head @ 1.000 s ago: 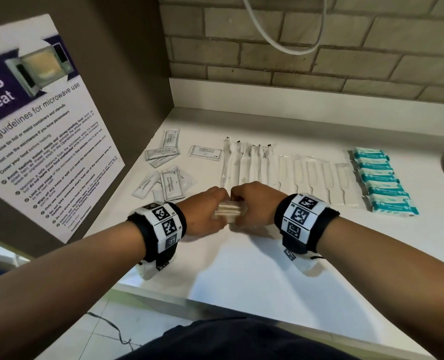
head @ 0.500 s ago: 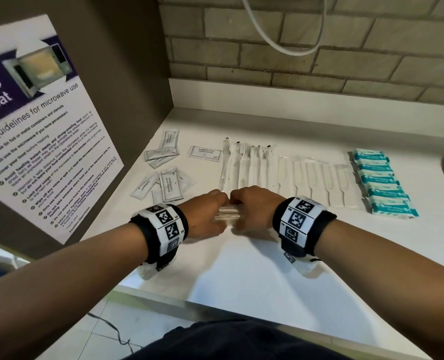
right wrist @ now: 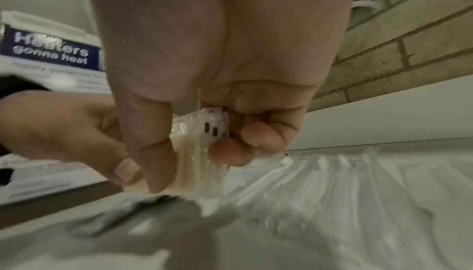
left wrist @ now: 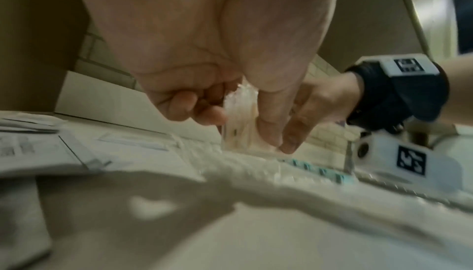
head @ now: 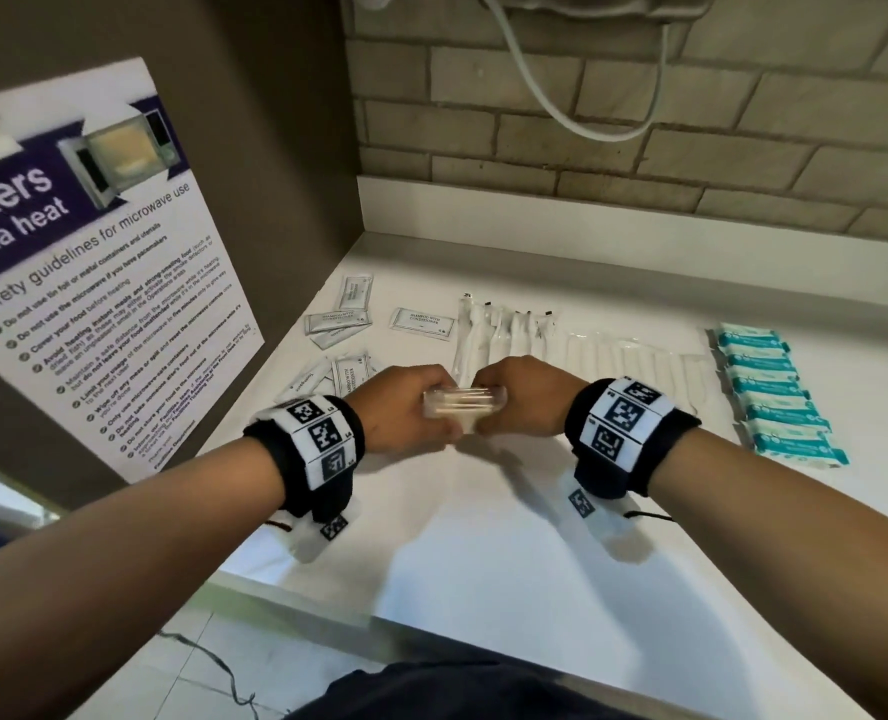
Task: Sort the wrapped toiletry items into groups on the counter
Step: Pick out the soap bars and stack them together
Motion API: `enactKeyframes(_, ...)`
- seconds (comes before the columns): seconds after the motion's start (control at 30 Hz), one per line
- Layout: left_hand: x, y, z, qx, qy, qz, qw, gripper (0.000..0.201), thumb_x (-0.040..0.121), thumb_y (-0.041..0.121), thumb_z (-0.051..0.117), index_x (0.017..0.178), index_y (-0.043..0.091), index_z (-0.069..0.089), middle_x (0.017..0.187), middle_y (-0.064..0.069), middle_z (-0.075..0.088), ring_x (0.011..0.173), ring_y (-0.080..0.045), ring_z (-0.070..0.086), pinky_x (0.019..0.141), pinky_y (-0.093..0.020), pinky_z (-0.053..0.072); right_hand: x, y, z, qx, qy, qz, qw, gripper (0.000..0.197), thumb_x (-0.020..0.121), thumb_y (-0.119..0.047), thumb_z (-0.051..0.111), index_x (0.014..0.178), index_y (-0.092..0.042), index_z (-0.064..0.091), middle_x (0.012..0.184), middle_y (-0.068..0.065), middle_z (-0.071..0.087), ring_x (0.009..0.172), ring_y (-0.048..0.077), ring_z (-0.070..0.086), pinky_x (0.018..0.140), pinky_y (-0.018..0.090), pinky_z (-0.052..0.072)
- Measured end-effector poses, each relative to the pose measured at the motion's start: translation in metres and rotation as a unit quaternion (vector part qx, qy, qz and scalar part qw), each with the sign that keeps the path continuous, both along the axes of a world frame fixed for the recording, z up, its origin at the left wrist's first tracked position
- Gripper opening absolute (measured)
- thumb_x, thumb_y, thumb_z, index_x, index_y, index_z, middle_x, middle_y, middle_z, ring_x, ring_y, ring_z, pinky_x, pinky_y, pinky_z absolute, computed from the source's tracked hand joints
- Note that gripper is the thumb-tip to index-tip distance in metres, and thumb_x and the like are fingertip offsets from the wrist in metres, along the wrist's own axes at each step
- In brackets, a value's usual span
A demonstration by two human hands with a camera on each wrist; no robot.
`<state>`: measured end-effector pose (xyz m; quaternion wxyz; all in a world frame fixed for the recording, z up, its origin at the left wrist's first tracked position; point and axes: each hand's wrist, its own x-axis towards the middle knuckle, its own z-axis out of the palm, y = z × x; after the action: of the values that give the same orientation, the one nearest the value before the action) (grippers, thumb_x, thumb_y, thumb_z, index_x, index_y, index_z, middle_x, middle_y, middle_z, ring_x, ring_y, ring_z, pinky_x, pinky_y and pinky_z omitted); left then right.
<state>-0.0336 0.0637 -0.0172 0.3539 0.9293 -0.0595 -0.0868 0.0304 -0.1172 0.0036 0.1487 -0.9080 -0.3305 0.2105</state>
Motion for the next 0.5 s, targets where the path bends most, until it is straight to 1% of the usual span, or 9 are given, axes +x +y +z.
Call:
enactKeyframes(0.07, 0.007, 0.009, 0.014, -0.066, -0.015, 0.037, 0.997, 0.027, 0.076, 0.028, 0.080, 0.096, 0.027, 0.062, 0.097, 0.000, 0.070, 0.089, -0.018, 0.066, 0.080, -0.033, 0.055, 0.009, 0.002, 0.015, 0.050, 0.012, -0.020, 0.998, 0.020, 0.077, -0.028, 0.075, 0.090, -0.019, 0.062, 0.080, 0.000, 0.064, 0.072, 0.016, 0.058, 0.066, 0.029, 0.045)
enactKeyframes(0.13, 0.015, 0.017, 0.029, -0.101, -0.041, 0.061, 0.992, 0.029, 0.076, 0.026, 0.081, 0.099, 0.021, 0.065, 0.099, -0.004, 0.070, 0.085, -0.016, 0.064, 0.079, -0.030, 0.052, 0.019, 0.006, 0.031, 0.098, 0.024, -0.035, 0.994, 0.023, 0.077, -0.026, 0.077, 0.093, -0.020, 0.061, 0.076, -0.006, 0.062, 0.067, 0.010, 0.055, 0.060, 0.024, 0.040)
enactKeyframes(0.2, 0.021, 0.023, 0.043, -0.139, -0.045, 0.082, 0.986, 0.030, 0.077, 0.023, 0.080, 0.101, 0.018, 0.064, 0.098, -0.004, 0.069, 0.082, -0.013, 0.062, 0.077, -0.027, 0.051, 0.028, 0.012, 0.045, 0.145, 0.033, -0.050, 0.988, 0.030, 0.075, -0.021, 0.080, 0.097, -0.017, 0.061, 0.076, -0.007, 0.061, 0.067, 0.009, 0.055, 0.057, 0.019, 0.039)
enactKeyframes(0.27, 0.026, 0.029, 0.054, -0.187, -0.045, 0.095, 0.977, 0.026, 0.078, 0.018, 0.079, 0.097, 0.020, 0.062, 0.095, 0.000, 0.069, 0.084, -0.013, 0.064, 0.080, -0.028, 0.053, 0.036, 0.019, 0.056, 0.180, 0.041, -0.059, 0.981, 0.034, 0.074, -0.017, 0.082, 0.100, -0.015, 0.060, 0.077, -0.007, 0.062, 0.067, 0.009, 0.055, 0.056, 0.014, 0.040)
enactKeyframes(0.33, 0.029, 0.035, 0.064, -0.221, -0.051, 0.105, 0.968, 0.023, 0.080, 0.013, 0.076, 0.094, 0.021, 0.061, 0.094, 0.003, 0.068, 0.086, -0.012, 0.064, 0.081, -0.025, 0.053, 0.044, 0.029, 0.064, 0.202, 0.049, -0.059, 0.976, 0.035, 0.074, -0.017, 0.082, 0.100, -0.013, 0.060, 0.076, -0.006, 0.062, 0.065, 0.009, 0.055, 0.056, 0.015, 0.040)
enactKeyframes(0.4, 0.031, 0.042, 0.070, -0.254, -0.055, 0.126, 0.958, 0.022, 0.083, 0.009, 0.073, 0.099, 0.017, 0.061, 0.100, -0.003, 0.069, 0.089, -0.013, 0.065, 0.083, -0.025, 0.054, 0.049, 0.039, 0.069, 0.229, 0.064, -0.061, 0.969, 0.035, 0.075, -0.017, 0.081, 0.101, -0.011, 0.060, 0.079, -0.002, 0.063, 0.065, 0.011, 0.056, 0.058, 0.017, 0.042)
enactKeyframes(0.47, 0.033, 0.050, 0.075, -0.274, -0.066, 0.147, 0.948, 0.027, 0.084, 0.008, 0.071, 0.109, 0.010, 0.061, 0.106, -0.009, 0.069, 0.091, -0.015, 0.066, 0.085, -0.027, 0.054, 0.055, 0.048, 0.069, 0.261, 0.078, -0.067, 0.960, 0.036, 0.076, -0.018, 0.081, 0.104, -0.009, 0.060, 0.087, 0.006, 0.066, 0.073, 0.015, 0.059, 0.069, 0.027, 0.047)
enactKeyframes(0.5, 0.034, 0.054, 0.076, -0.273, -0.074, 0.159, 0.946, 0.029, 0.085, 0.009, 0.071, 0.112, 0.008, 0.061, 0.106, -0.008, 0.070, 0.091, -0.015, 0.067, 0.085, -0.026, 0.054, 0.057, 0.052, 0.068, 0.274, 0.083, -0.071, 0.956, 0.035, 0.076, -0.019, 0.080, 0.104, -0.009, 0.061, 0.089, 0.007, 0.066, 0.076, 0.016, 0.059, 0.073, 0.030, 0.048)
